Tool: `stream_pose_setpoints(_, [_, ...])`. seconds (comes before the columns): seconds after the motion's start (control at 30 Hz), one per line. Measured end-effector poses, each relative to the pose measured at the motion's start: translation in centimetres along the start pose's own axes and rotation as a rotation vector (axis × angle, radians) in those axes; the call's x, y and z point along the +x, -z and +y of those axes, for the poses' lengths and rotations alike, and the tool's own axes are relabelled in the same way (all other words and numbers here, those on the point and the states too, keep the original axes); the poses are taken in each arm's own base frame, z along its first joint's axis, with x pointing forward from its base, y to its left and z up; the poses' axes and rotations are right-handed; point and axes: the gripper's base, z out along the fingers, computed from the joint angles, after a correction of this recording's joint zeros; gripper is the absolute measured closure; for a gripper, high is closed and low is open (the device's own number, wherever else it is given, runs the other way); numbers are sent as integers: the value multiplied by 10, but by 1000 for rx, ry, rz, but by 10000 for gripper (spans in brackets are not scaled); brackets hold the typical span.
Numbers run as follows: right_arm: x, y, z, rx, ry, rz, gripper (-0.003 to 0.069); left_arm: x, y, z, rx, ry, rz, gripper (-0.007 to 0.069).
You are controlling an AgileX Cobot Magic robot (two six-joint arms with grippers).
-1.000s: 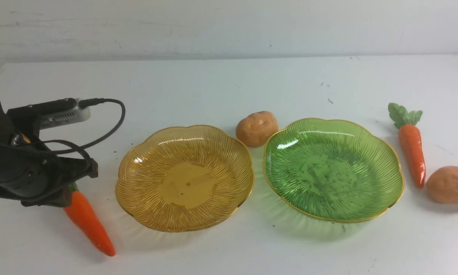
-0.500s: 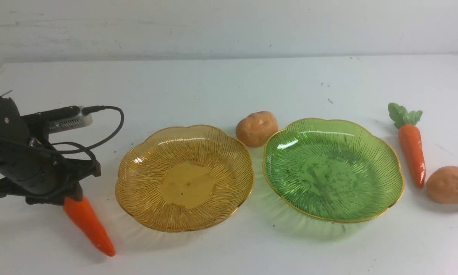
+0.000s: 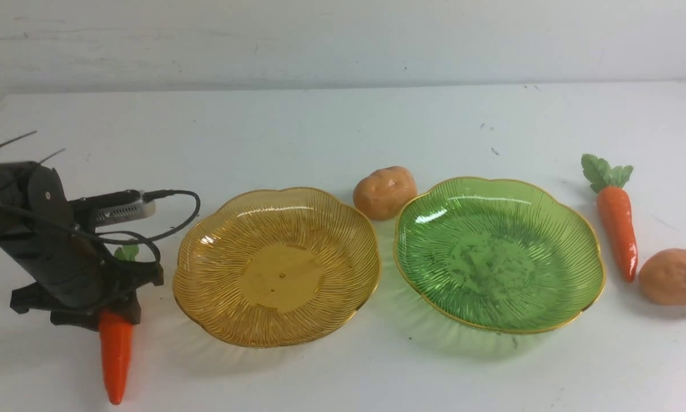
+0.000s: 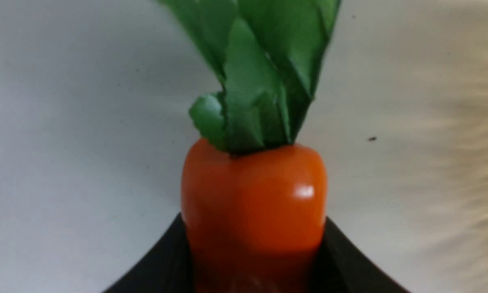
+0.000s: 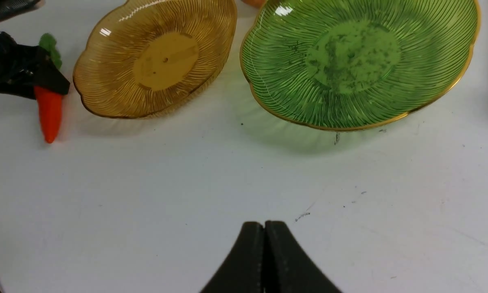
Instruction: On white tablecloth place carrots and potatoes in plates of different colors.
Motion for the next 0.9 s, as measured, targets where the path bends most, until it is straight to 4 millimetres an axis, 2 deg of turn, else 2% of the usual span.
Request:
stream_pose_setpoints(0.07, [0, 0, 0, 2, 1, 0, 673, -12, 23, -7, 13, -16, -30, 361])
stream_pose_setpoints(0.2, [-8, -7, -9, 67, -40, 3, 673, -32, 74, -46, 84, -158, -187, 372])
stream_pose_setpoints(0.3, [-19, -16, -20, 143, -84, 54, 673, -31, 93, -80, 148, -281, -252, 373])
stream_pose_setpoints(0.37, [-31, -24, -27, 195, -106, 94, 673, -27, 96, -95, 171, -341, -267, 373])
stream_pose_setpoints(0.5, [-57, -38, -40, 277, -120, 149, 673, -18, 88, -128, 207, -478, -296, 372])
stream_pose_setpoints(0.67, [-92, -60, -55, 349, -142, 197, 673, -18, 62, -143, 208, -518, -290, 343])
stream_pose_setpoints(0.77, [-123, -76, -65, 390, -151, 197, 673, -21, 40, -144, 193, -519, -263, 275])
stream_pose_setpoints(0.8, [-132, -81, -68, 401, -149, 191, 671, -21, 37, -144, 190, -520, -254, 239])
stream_pose_setpoints(0.83, [-141, -89, -73, 411, -143, 179, 665, -20, 33, -144, 185, -528, -239, 170])
stream_pose_setpoints(0.9, [-147, -95, -76, 417, -137, 171, 659, -20, 32, -144, 182, -538, -238, 134])
